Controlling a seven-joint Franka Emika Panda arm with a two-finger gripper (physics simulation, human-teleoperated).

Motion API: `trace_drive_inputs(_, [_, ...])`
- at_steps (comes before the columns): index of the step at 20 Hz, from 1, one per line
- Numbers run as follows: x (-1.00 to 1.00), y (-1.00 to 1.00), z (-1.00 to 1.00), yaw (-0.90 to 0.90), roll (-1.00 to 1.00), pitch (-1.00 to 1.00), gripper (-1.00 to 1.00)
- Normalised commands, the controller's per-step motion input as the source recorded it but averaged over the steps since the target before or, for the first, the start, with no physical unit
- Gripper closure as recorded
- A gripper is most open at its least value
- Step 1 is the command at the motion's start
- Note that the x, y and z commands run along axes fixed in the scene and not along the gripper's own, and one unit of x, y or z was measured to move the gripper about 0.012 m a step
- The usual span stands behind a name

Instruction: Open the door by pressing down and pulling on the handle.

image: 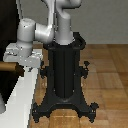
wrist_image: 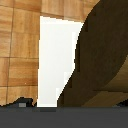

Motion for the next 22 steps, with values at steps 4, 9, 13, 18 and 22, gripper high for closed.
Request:
trace_drive_inputs(4, [0.00, -0.25, -0.25, 0.00, 0.00, 0.00, -1.00])
trace_drive_inputs(9, [0.00, -0.20, -0.20, 0.00, 0.00, 0.00, -1.00])
trace_drive_inputs(13, [0.00, 0.00, -0.25, 0.00, 0.00, 0.00, -1.00])
trace_drive_inputs(18, [0.00, 0.20, 0.00, 0.00, 0.00, 0.00, -1.00])
trace_drive_inputs(22, [0.00, 0.25, 0.00, 0.00, 0.00, 0.00, -1.00])
